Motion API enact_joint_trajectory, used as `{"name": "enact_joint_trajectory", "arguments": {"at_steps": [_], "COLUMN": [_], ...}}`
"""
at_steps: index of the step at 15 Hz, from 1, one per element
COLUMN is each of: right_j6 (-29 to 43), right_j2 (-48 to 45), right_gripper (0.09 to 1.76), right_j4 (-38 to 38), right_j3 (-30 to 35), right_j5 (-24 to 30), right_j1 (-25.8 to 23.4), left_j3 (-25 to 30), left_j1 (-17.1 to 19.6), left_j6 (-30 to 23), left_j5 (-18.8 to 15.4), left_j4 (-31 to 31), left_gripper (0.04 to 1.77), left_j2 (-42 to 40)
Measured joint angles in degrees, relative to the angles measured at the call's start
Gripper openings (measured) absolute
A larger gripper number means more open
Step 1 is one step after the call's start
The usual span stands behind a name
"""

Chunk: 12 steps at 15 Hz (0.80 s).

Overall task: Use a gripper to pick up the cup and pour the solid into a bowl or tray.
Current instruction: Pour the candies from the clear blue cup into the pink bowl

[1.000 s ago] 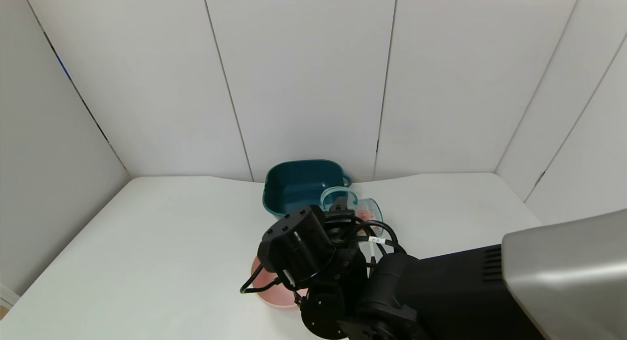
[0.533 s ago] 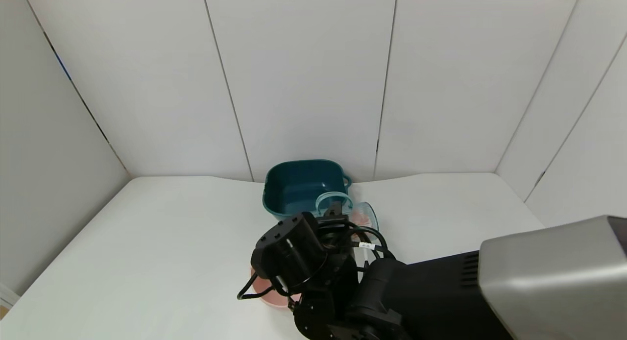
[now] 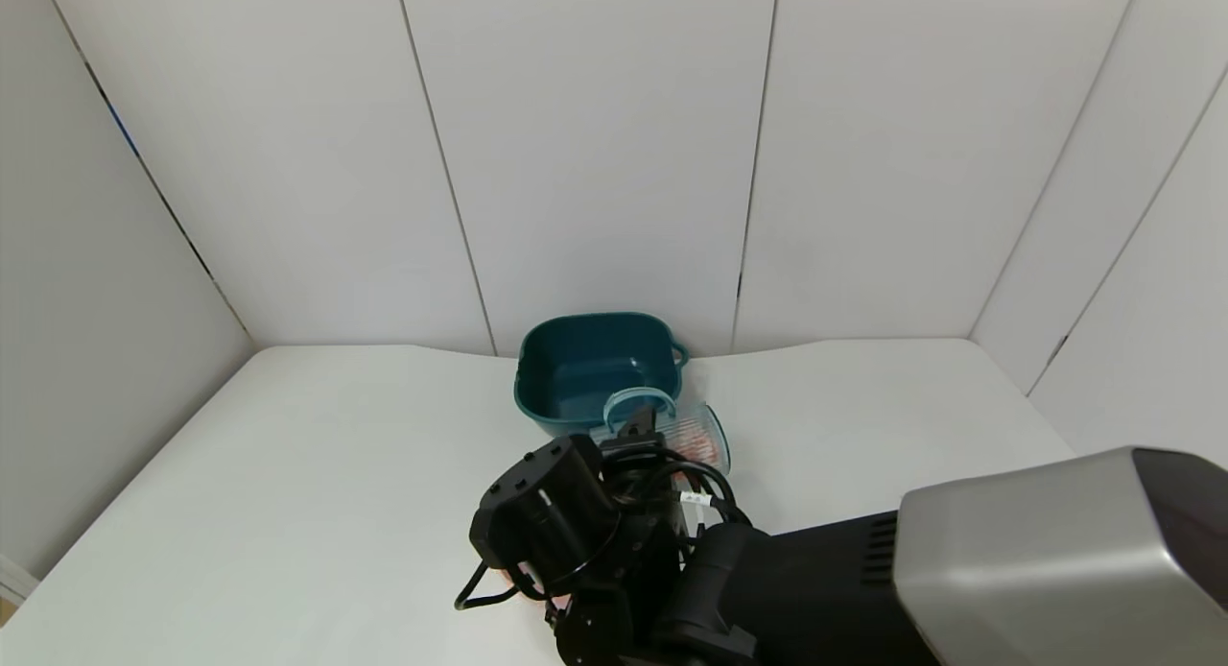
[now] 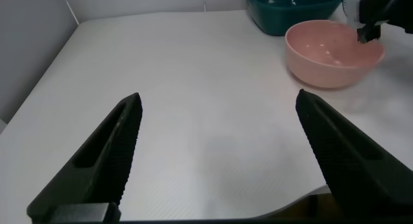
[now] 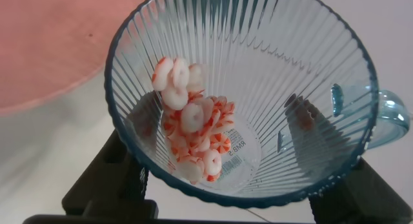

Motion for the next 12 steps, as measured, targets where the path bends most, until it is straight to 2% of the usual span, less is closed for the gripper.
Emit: {"name": "enact_joint_trajectory", "arguments": {"at_steps": [12], "right_j6": [-10.0], "right_j2": [0.7], "right_gripper": [1.35], "right_j4": [0.0], "right_j3": [-1.4], "right_j5": [-4.9], "right_j1": [1.6], "left_j3": [0.0], "left_j1": [0.0], "left_j6": [0.0], "left_j5": [0.0], "left_j4": [0.0], "left_gripper": [1.72], "left_j2": [0.0]}}
